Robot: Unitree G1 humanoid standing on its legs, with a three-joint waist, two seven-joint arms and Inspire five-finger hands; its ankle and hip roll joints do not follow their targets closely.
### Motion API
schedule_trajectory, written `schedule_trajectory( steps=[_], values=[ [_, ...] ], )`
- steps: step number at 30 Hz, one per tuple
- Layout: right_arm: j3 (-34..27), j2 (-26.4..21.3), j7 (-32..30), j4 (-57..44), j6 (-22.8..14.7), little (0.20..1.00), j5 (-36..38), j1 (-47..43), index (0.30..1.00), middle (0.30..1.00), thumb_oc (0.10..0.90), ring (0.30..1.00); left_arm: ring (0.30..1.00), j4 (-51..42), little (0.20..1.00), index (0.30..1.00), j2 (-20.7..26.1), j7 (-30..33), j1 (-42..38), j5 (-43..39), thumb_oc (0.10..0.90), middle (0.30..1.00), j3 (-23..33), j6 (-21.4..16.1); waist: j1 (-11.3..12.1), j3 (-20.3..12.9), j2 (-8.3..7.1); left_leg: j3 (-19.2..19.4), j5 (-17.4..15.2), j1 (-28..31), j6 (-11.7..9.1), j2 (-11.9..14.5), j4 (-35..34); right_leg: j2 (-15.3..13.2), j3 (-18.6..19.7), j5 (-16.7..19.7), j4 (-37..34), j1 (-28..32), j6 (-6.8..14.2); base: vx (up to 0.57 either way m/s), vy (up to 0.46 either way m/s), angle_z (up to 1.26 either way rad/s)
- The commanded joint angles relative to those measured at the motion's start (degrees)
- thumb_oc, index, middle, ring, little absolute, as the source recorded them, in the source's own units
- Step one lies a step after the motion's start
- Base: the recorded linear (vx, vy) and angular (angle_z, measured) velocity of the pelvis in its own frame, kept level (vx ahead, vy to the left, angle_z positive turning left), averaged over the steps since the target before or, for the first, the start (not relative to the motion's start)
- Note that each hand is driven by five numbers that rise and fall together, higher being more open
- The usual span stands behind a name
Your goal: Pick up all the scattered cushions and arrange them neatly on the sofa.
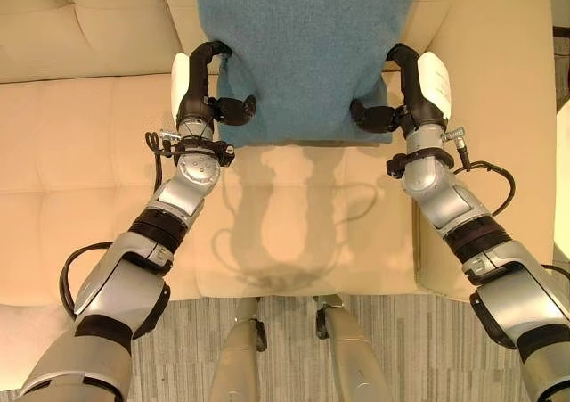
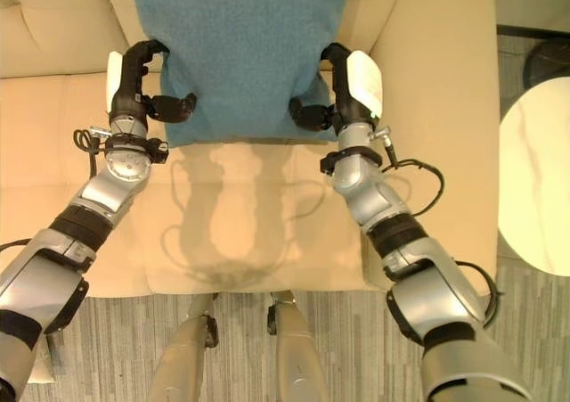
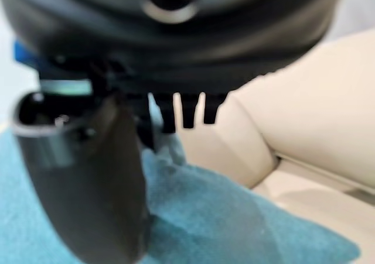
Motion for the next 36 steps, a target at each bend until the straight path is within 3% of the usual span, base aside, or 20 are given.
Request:
schedule_trajectory(
  steps=[1,4,6,12,14,15,16,19,20,24,29,30,36],
  values=[
    [-3.19,1.12,-0.84,-6.71,-6.62,0.900,0.34,-0.86,0.900,0.900,0.800,0.900,0.900,-5.52,0.900,0.900,0.40,0.69,-2.20,1.99,0.800,0.900,3.14,-6.03,0.54,-6.41,-2.09,-2.80,-8.33,2.99,0.99,-5.05,0.07,2.78,2.25,-1.16,-13.66,9.07,1.51,0.01,-0.015,-0.07],
    [-3.76,0.31,-0.12,-7.96,-6.87,0.900,0.83,0.52,0.900,0.900,0.800,0.900,0.900,-6.65,0.900,0.900,1.20,0.24,-0.93,1.41,0.800,0.900,3.87,-6.30,0.55,-6.83,-2.10,-2.59,-8.34,3.69,1.02,-5.02,-0.35,2.89,2.21,-1.23,-13.96,9.64,1.49,0.04,-0.007,-0.06],
    [-6.15,-3.73,4.11,-12.49,-7.94,0.900,4.04,6.95,0.900,0.900,0.800,0.900,0.900,-10.88,0.900,0.900,4.68,-1.65,4.88,-0.74,0.800,0.900,7.26,-7.52,0.57,-8.61,-2.03,-2.17,-8.19,6.18,1.04,-5.11,-1.92,3.21,2.18,-1.51,-14.43,11.77,1.44,0.08,0.000,-0.08],
    [-11.80,-11.29,9.73,-19.16,-8.89,0.900,4.59,19.83,0.900,0.900,0.800,0.900,0.900,-18.41,0.900,0.900,8.09,-4.25,16.93,-3.36,0.800,0.900,14.35,-9.39,0.32,-10.32,-1.68,-1.70,-8.61,9.98,0.91,-5.13,-3.24,3.43,1.81,-2.39,-15.06,15.49,1.55,0.06,0.004,0.00],
    [-18.87,-14.19,10.93,-23.40,-9.81,0.900,3.09,29.67,0.900,0.900,0.800,0.900,0.900,-23.35,0.900,0.900,9.58,-6.23,26.61,-3.53,0.800,0.900,19.63,-10.11,0.03,-10.80,-1.32,-1.48,-8.95,12.17,0.87,-5.09,-3.50,3.23,1.47,-2.90,-15.31,17.55,1.69,0.04,-0.003,0.03],
    [-18.93,-14.19,10.94,-23.46,-9.79,0.900,3.08,29.75,0.900,0.900,0.800,0.900,0.900,-23.38,0.900,0.900,9.57,-6.22,26.63,-3.52,0.800,0.900,19.61,-10.09,0.06,-10.80,-1.32,-1.48,-8.95,12.19,0.87,-5.09,-3.50,3.23,1.47,-2.89,-15.32,17.58,1.69,0.04,0.005,-0.01],
    [-24.40,-14.00,11.40,-25.46,-10.35,0.900,2.51,36.47,0.900,0.900,0.800,0.900,0.900,-26.33,0.900,0.900,9.54,-7.17,33.54,-3.09,0.800,0.900,23.46,-10.52,-0.08,-10.91,-1.00,-1.41,-9.22,13.44,0.92,-5.12,-3.53,3.12,1.42,-3.35,-15.26,18.83,1.75,0.00,0.000,0.00],
    [-29.18,-12.77,12.20,-26.73,-10.94,0.900,1.61,44.40,0.900,0.900,0.800,0.900,0.900,-28.40,0.900,0.900,7.67,-8.99,41.67,-2.90,0.800,0.900,27.20,-10.52,-0.14,-11.12,-0.66,-1.51,-9.75,15.00,0.97,-5.13,-3.56,2.94,1.17,-4.09,-15.18,20.52,1.77,-0.01,-0.006,0.01],
    [-33.08,-10.67,12.97,-26.72,-10.74,0.900,1.08,50.50,0.900,0.900,0.800,0.900,0.900,-29.67,0.900,0.900,5.71,-10.56,48.09,-2.75,0.800,0.900,29.76,-10.32,-0.24,-11.68,-0.40,-1.54,-9.61,15.71,0.99,-5.13,-3.56,2.91,0.92,-4.36,-15.02,21.29,1.72,-0.03,-0.024,0.12],
    [-36.34,-4.02,14.69,-23.88,-10.56,0.900,0.19,59.51,0.900,0.900,0.800,0.900,0.900,-28.33,0.900,0.900,-0.30,-14.30,60.46,-3.91,0.800,0.900,33.29,-9.23,-0.07,-12.50,-0.15,-1.67,-9.91,17.84,1.03,-5.02,-3.56,2.78,0.03,-5.13,-14.52,23.47,1.72,-0.03,-0.025,0.14],
    [-35.56,2.35,17.36,-16.10,-10.14,0.900,0.83,64.03,0.900,0.900,0.800,0.900,0.900,-18.19,0.900,0.900,-5.24,-18.21,67.94,-1.65,0.800,0.900,32.67,-6.25,0.35,-13.65,-0.16,-1.53,-9.86,19.79,1.21,-4.72,-3.55,2.94,-0.44,-5.54,-14.04,25.70,1.62,-0.03,-0.031,0.12],
    [-33.91,4.78,18.57,-12.06,-10.17,0.900,1.53,65.20,0.900,0.900,0.800,0.900,0.900,-12.39,0.900,0.900,-7.36,-19.82,70.20,-0.96,0.800,0.900,32.07,-5.00,0.55,-14.32,-0.24,-1.59,-10.01,21.10,1.24,-4.56,-3.51,3.06,-0.61,-6.11,-13.75,27.22,1.50,0.00,-0.055,0.03],
    [-26.63,8.28,18.24,0.67,-9.76,0.900,-2.24,63.63,0.900,0.900,0.800,0.900,0.900,3.33,0.900,0.900,-11.27,-21.20,69.79,2.53,0.800,0.900,28.55,-3.66,1.25,-13.84,-0.92,-1.50,-9.98,22.57,0.47,-3.85,-1.68,3.30,-1.66,-6.83,-14.79,31.14,0.89,-0.07,-0.059,0.06]
  ],
)
